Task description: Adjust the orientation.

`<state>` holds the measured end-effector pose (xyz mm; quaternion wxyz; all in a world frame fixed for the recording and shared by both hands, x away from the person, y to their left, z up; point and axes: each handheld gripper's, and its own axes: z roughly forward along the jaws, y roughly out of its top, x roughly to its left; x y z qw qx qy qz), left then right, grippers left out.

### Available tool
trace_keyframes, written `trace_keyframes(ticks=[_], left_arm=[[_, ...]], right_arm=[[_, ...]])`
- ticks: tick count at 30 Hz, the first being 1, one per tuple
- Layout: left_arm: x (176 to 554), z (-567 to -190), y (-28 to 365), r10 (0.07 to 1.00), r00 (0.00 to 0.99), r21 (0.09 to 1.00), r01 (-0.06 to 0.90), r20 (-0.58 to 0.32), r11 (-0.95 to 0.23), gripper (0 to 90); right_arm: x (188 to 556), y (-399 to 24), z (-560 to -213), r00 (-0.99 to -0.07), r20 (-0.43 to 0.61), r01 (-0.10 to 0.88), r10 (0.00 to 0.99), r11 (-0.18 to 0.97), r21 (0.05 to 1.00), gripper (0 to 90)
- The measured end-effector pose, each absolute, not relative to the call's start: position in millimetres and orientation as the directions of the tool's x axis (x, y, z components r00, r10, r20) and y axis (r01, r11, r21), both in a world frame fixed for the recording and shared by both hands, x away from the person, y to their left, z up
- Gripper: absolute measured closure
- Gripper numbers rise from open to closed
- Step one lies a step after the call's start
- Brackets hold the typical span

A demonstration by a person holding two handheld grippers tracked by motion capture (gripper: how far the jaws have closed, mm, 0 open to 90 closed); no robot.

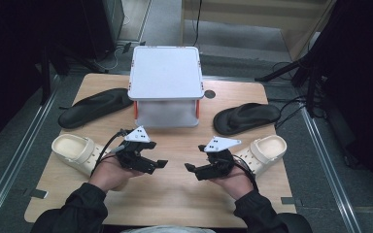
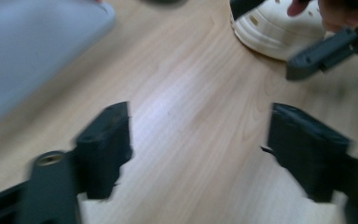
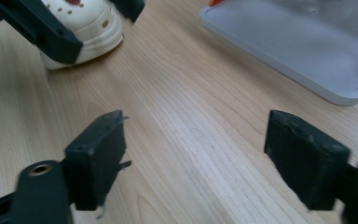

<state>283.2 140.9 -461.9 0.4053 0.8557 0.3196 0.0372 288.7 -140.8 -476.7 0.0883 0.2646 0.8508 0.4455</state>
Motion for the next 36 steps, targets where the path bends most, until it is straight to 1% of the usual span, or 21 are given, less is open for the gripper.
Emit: trace_keyframes(ticks=[1, 2, 3, 5, 7, 11, 12, 14, 15, 16, 18, 19, 20, 21, 23, 26, 27, 29, 31, 33, 36], left_arm=[[282.0, -461.6, 141.5, 0.582, 0.789, 0.711, 0.524, -0.198, -0.469, 35.9], [280.8, -461.8, 142.2, 0.59, 0.787, 0.709, 0.52, -0.181, -0.476, 41.2], [279.6, -461.8, 143.0, 0.597, 0.787, 0.711, 0.509, -0.156, -0.485, 42.9], [278.7, -460.6, 144.7, 0.598, 0.783, 0.706, 0.521, -0.171, -0.481, 43.2], [277.8, -461.5, 148.2, 0.592, 0.789, 0.711, 0.512, -0.166, -0.482, 44.0], [278.7, -464.3, 152.7, 0.589, 0.79, 0.716, 0.509, -0.169, -0.478, 45.7], [279.2, -464.6, 153.5, 0.593, 0.787, 0.712, 0.516, -0.174, -0.477, 46.7], [281.0, -464.6, 155.6, 0.599, 0.777, 0.693, 0.539, -0.191, -0.479, 50.3], [281.9, -463.6, 156.3, 0.607, 0.772, 0.68, 0.547, -0.186, -0.488, 49.4], [282.4, -462.4, 156.7, 0.62, 0.764, 0.673, 0.554, -0.177, -0.491, 48.0], [282.9, -461.4, 157.7, 0.64, 0.751, 0.68, 0.556, -0.165, -0.477, 35.9], [283.3, -461.4, 158.9, 0.64, 0.748, 0.683, 0.56, -0.175, -0.468, 33.1], [283.6, -461.8, 159.3, 0.638, 0.747, 0.68, 0.567, -0.187, -0.465, 29.1], [284.2, -462.3, 159.8, 0.63, 0.751, 0.677, 0.57, -0.2, -0.465, 26.2], [283.4, -462.8, 160.2, 0.62, 0.76, 0.686, 0.558, -0.196, -0.467, 24.5], [283.2, -460.9, 159.8, 0.623, 0.758, 0.688, 0.558, -0.194, -0.465, 24.6], [282.7, -460.2, 159.8, 0.624, 0.759, 0.688, 0.554, -0.186, -0.468, 25.8], [282.4, -459.4, 161.0, 0.619, 0.763, 0.686, 0.552, -0.186, -0.474, 34.3], [282.6, -458.9, 162.7, 0.615, 0.767, 0.685, 0.548, -0.183, -0.48, 38.9], [282.5, -458.3, 164.2, 0.618, 0.765, 0.687, 0.548, -0.181, -0.477, 43.1], [283.3, -457.2, 167.9, 0.615, 0.766, 0.687, 0.549, -0.186, -0.476, 46.5]], right_arm=[[288.7, -140.7, -476.1, -0.845, 0.095, 0.376, 0.526, 0.458, 0.806, 27.7], [288.2, -140.7, -475.4, -0.848, 0.102, 0.376, 0.519, 0.457, 0.806, 33.0], [286.9, -140.6, -474.5, -0.846, 0.101, 0.38, 0.524, 0.458, 0.803, 35.5], [284.1, -140.4, -473.5, -0.847, 0.077, 0.365, 0.526, 0.472, 0.802, 43.0], [282.0, -139.6, -474.4, -0.845, 0.061, 0.365, 0.531, 0.489, 0.792, 45.0], [279.8, -138.6, -480.1, -0.852, 0.045, 0.346, 0.521, 0.497, 0.796, 45.9], [279.3, -137.5, -481.7, -0.855, 0.046, 0.346, 0.516, 0.503, 0.792, 47.8], [280.0, -135.3, -482.1, -0.861, 0.062, 0.355, 0.504, 0.511, 0.783, 48.5], [280.3, -134.7, -481.6, -0.863, 0.077, 0.366, 0.499, 0.514, 0.776, 49.0], [280.8, -134.1, -481.2, -0.866, 0.08, 0.365, 0.494, 0.516, 0.775, 48.4], [280.9, -133.2, -479.7, -0.872, 0.069, 0.349, 0.484, 0.518, 0.781, 41.1], [280.9, -132.5, -478.5, -0.87, 0.067, 0.35, 0.489, 0.516, 0.782, 38.4], [281.2, -132.1, -477.0, -0.871, 0.067, 0.351, 0.486, 0.521, 0.778, 40.4], [280.9, -132.0, -476.3, -0.876, 0.07, 0.349, 0.478, 0.526, 0.775, 44.2], [279.8, -131.1, -475.6, -0.885, 0.073, 0.344, 0.46, 0.542, 0.767, 43.1], [278.8, -130.2, -476.4, -0.889, 0.094, 0.355, 0.448, 0.545, 0.76, 36.4], [278.4, -129.8, -476.4, -0.887, 0.099, 0.36, 0.45, 0.543, 0.758, 32.1], [279.7, -129.9, -476.3, -0.876, 0.137, 0.396, 0.462, 0.528, 0.752, 25.5], [282.4, -130.8, -476.7, -0.864, 0.161, 0.424, 0.478, 0.515, 0.745, 18.7], [283.6, -132.4, -476.0, -0.85, 0.162, 0.439, 0.502, 0.504, 0.743, 20.6], [284.1, -135.4, -474.1, -0.855, 0.161, 0.43, 0.493, 0.501, 0.751, 27.2]])
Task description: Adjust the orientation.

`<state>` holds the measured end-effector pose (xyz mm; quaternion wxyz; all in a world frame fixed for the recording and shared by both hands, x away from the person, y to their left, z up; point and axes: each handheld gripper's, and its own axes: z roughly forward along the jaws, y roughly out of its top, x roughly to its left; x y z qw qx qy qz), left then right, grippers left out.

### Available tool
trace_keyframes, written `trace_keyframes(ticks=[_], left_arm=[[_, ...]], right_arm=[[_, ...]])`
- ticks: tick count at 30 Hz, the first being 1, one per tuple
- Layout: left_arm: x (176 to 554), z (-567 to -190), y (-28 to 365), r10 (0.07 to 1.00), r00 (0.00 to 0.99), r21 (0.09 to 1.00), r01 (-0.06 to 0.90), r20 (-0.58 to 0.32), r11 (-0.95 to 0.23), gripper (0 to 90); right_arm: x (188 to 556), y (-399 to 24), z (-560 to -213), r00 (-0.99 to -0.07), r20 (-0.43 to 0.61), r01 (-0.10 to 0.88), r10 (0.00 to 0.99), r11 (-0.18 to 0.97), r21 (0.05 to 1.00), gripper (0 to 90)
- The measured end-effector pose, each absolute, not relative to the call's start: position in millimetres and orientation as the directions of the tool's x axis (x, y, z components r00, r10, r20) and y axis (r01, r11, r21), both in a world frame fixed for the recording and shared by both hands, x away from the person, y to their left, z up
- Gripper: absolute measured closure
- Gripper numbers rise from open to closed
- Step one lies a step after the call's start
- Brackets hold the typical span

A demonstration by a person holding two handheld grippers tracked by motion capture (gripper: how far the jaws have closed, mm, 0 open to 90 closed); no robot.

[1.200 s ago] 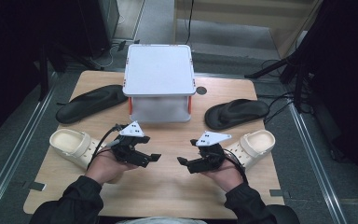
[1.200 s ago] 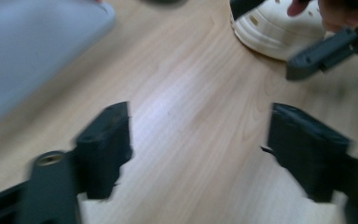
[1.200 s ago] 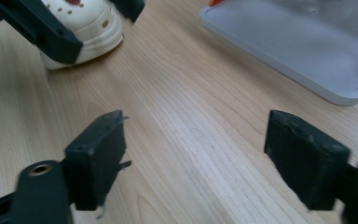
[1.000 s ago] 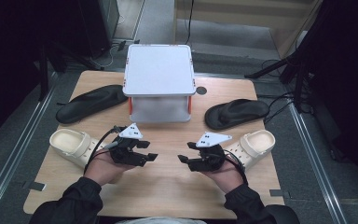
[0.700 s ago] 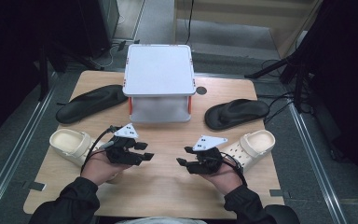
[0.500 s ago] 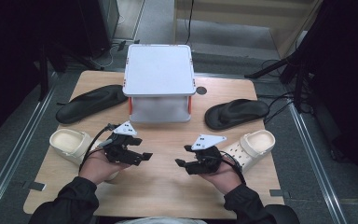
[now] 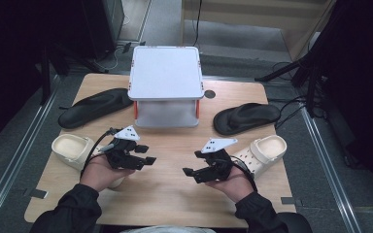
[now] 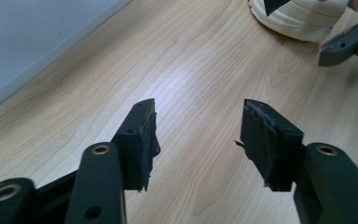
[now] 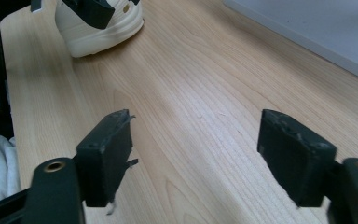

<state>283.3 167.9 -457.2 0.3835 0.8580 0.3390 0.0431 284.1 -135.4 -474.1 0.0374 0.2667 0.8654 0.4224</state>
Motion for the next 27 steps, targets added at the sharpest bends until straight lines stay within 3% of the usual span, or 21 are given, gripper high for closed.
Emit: trace_keyframes(ticks=[13, 27], left_arm=[[283.6, -451.0, 184.2, 0.647, 0.729, 0.657, 0.602, -0.222, -0.453, 42.6], [274.4, -435.4, 207.8, 0.676, 0.71, 0.657, 0.608, -0.198, -0.445, 43.6]], right_arm=[[284.6, -143.3, -464.6, -0.87, 0.121, 0.387, 0.478, 0.509, 0.769, 45.4], [293.0, -142.7, -468.2, -0.875, 0.129, 0.396, 0.466, 0.539, 0.743, 49.9]])
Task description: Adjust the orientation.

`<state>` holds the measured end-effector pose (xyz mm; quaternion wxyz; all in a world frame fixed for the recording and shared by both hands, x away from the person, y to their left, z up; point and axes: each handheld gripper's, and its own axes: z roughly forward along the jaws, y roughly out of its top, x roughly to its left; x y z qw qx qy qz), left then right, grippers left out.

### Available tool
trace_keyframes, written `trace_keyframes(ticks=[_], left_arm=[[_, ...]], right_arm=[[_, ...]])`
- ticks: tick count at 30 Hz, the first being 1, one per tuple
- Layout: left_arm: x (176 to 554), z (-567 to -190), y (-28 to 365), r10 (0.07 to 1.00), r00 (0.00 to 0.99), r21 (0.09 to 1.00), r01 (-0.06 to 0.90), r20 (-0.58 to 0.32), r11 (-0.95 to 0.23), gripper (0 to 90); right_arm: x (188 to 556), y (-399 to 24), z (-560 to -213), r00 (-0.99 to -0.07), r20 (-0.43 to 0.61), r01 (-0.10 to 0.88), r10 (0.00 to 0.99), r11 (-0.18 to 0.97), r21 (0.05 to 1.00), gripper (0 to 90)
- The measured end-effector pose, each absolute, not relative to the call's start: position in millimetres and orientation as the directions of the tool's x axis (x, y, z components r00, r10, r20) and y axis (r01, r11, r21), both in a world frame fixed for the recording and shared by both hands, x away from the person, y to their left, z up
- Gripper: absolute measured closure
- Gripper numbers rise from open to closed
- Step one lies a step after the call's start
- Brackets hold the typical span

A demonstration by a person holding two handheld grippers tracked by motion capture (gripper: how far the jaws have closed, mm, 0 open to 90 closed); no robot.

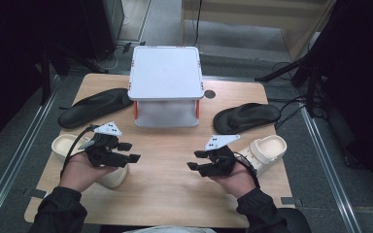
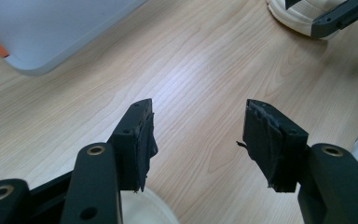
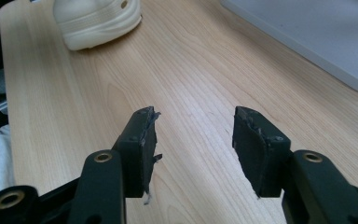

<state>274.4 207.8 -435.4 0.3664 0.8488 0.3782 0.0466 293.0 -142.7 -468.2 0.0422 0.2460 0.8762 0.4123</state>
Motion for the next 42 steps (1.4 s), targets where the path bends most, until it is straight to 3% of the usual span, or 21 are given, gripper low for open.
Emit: trace_keyframes(ticks=[23, 29, 38, 42], left_arm=[[261.4, -417.1, 263.7, 0.759, 0.621, 0.654, 0.659, -0.195, -0.372, 44.5], [259.2, -414.6, 277.8, 0.798, 0.586, 0.633, 0.673, -0.142, -0.382, 44.5], [255.8, -408.8, 309.2, 0.838, 0.527, 0.642, 0.693, -0.14, -0.329, 42.9], [257.0, -413.4, 318.1, 0.854, 0.511, 0.641, 0.688, -0.096, -0.339, 38.7]], right_arm=[[299.4, -132.3, -472.8, -0.892, 0.14, 0.392, 0.43, 0.58, 0.714, 52.3], [299.9, -131.0, -473.0, -0.892, 0.137, 0.39, 0.43, 0.581, 0.714, 52.1], [299.1, -129.7, -473.7, -0.891, 0.132, 0.391, 0.434, 0.585, 0.71, 51.3], [299.2, -129.7, -473.4, -0.889, 0.11, 0.381, 0.444, 0.585, 0.716, 51.0]])
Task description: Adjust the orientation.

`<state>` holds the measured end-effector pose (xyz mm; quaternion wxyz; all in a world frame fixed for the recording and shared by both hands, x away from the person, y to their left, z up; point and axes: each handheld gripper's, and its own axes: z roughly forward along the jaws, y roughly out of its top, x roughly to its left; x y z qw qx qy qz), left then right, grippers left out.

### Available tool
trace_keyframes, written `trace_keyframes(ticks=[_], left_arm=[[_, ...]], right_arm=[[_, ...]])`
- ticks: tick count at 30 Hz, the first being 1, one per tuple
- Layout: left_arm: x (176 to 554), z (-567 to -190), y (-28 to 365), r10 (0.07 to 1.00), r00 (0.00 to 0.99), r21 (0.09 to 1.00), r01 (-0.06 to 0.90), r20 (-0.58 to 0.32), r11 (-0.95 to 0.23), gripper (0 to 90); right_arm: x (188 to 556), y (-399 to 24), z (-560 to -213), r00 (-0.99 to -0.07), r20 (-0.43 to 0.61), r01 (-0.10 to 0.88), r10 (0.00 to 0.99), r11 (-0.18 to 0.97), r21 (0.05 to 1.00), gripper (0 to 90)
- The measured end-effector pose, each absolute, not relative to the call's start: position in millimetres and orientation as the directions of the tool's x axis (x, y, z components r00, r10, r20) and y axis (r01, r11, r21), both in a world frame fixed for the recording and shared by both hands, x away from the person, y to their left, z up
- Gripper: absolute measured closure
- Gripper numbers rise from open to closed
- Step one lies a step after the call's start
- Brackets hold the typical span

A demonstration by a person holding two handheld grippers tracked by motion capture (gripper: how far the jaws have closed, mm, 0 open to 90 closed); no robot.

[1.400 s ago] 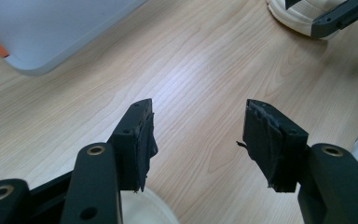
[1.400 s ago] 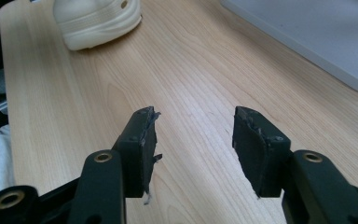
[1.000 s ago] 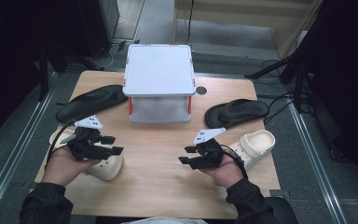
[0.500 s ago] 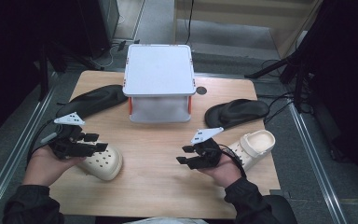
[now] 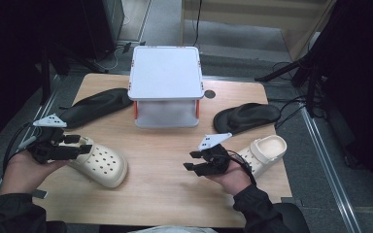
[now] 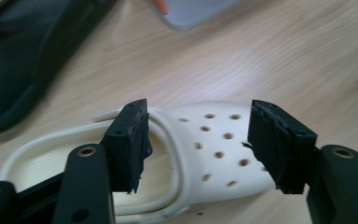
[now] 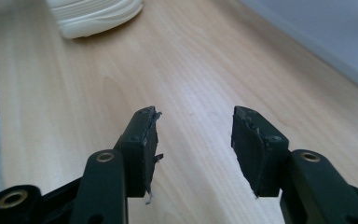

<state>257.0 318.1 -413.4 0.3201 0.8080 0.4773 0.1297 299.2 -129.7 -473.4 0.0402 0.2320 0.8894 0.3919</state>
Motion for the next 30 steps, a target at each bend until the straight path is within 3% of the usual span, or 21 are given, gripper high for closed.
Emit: trace_keyframes(ticks=[11, 20, 26, 30], left_arm=[[268.6, -447.8, 323.6, 0.877, 0.461, 0.579, 0.755, -0.136, -0.307, 38.0], [275.6, -464.9, 314.5, 0.861, 0.477, 0.536, 0.78, -0.176, -0.323, 38.4], [275.7, -464.9, 310.5, 0.839, 0.506, 0.534, 0.774, -0.2, -0.34, 54.4], [277.5, -464.5, 310.7, 0.843, 0.487, 0.517, 0.795, -0.231, -0.318, 59.1]], right_arm=[[299.9, -130.6, -472.5, -0.882, 0.093, 0.374, 0.462, 0.566, 0.734, 51.0], [298.9, -128.2, -473.8, -0.886, 0.08, 0.367, 0.458, 0.583, 0.725, 50.9], [297.6, -127.1, -474.3, -0.887, 0.07, 0.361, 0.456, 0.59, 0.723, 50.9], [296.7, -126.0, -474.3, -0.889, 0.064, 0.354, 0.454, 0.591, 0.725, 50.9]])
